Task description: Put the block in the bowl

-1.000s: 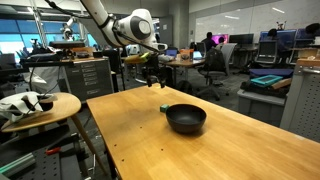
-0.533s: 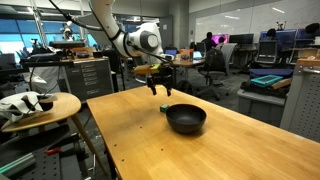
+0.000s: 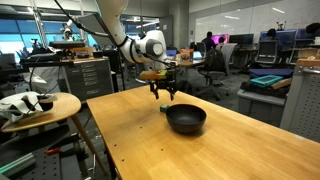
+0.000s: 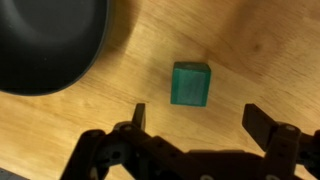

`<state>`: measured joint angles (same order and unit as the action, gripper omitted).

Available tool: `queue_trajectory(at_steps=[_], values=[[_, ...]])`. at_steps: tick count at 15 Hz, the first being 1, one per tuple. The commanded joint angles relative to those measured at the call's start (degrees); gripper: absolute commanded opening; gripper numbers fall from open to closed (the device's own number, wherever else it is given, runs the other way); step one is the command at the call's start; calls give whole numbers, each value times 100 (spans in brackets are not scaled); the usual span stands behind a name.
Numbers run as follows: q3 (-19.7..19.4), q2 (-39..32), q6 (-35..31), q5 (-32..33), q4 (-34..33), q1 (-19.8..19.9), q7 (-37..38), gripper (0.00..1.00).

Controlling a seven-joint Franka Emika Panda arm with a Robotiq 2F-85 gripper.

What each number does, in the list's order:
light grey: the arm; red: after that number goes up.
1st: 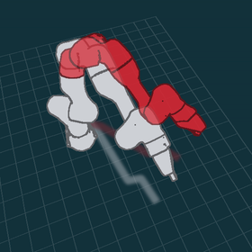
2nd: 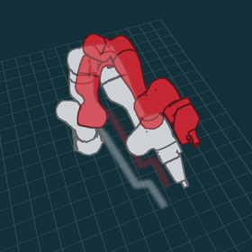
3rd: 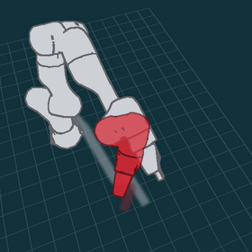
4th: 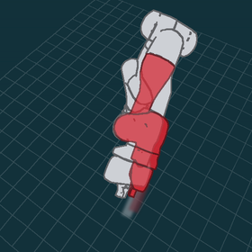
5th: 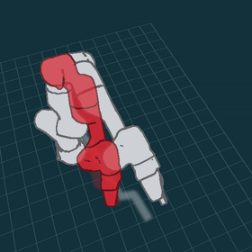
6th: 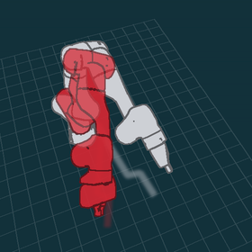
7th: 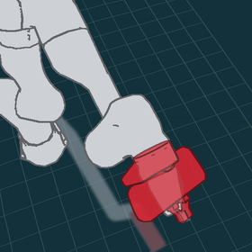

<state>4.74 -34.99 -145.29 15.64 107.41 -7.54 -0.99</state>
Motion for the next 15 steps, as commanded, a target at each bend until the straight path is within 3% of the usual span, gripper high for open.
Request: queue_trajectory(at_steps=[1,7,15], values=[[71,-176,323,-301,-324,109,-526,100],[93,-252,784,-577,-477,217,-891,100],[127,-555,673,-826,-647,343,-1004,100]])
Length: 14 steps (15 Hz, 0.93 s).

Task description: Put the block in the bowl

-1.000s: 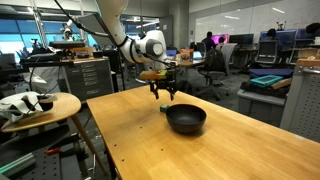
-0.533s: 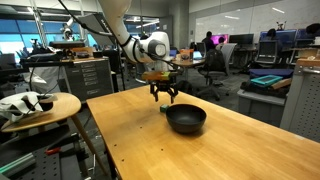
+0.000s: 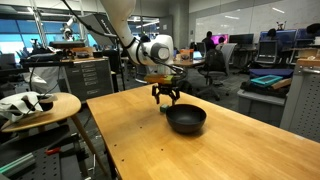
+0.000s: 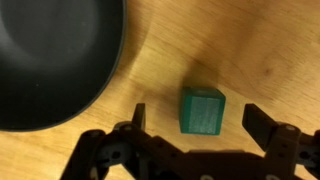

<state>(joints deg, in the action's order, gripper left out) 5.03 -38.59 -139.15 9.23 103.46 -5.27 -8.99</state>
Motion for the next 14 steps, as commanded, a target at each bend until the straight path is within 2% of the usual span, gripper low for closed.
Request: queue_trajectory(at_steps=[1,2,3,5,11,12,14], values=[[97,-225,87,-202,-267,119,-198,100],[98,-243,81,-218,-268,123,-204,95],[98,-246,130,-236,-279,117,-190,74],[89,-232,106,-206,-262,94,-196,70],[159,-182,109,-206,-251,87,-275,23],[170,-178,106,-211,-238,92,-288,18],[183,-183,78,-233,-208,98,-273,18]])
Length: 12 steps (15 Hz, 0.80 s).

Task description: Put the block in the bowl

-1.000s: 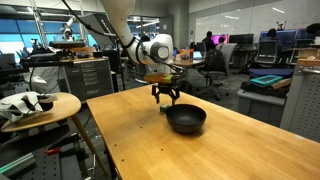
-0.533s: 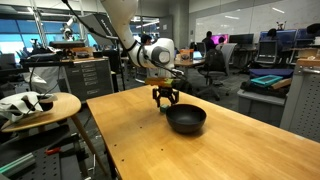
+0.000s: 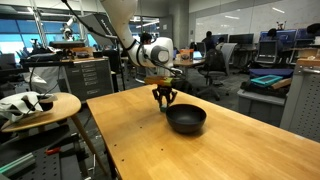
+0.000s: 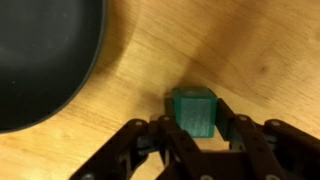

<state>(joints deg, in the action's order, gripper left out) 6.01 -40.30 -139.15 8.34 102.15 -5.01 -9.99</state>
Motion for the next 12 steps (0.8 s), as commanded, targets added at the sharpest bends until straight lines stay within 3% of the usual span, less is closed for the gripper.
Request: queue_trajectory(at_steps=[1,12], values=[[86,-11,69,-155,-64,73,-151,18],[-29,308,192,-206,-172,-71,319,18]])
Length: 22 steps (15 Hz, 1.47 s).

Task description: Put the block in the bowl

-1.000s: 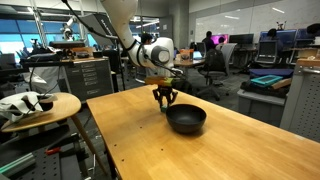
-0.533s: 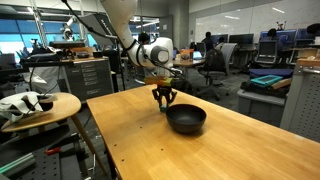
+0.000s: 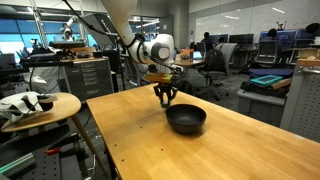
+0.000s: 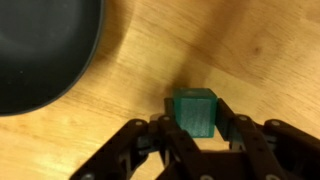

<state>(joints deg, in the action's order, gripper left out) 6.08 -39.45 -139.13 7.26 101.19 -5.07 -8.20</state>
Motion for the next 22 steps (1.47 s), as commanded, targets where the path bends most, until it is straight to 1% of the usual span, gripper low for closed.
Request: queue_trajectory(at_steps=[1,7,14,18,22], values=[[-65,276,207,-66,-98,-94,204,18],[-213,611,264,-52,-111,-191,720,18],[-551,943,157,-67,46,-190,1782,18],[-798,1162,93,-21,302,-194,2355,18],[-1013,1425,63,14,722,-184,2843,18]])
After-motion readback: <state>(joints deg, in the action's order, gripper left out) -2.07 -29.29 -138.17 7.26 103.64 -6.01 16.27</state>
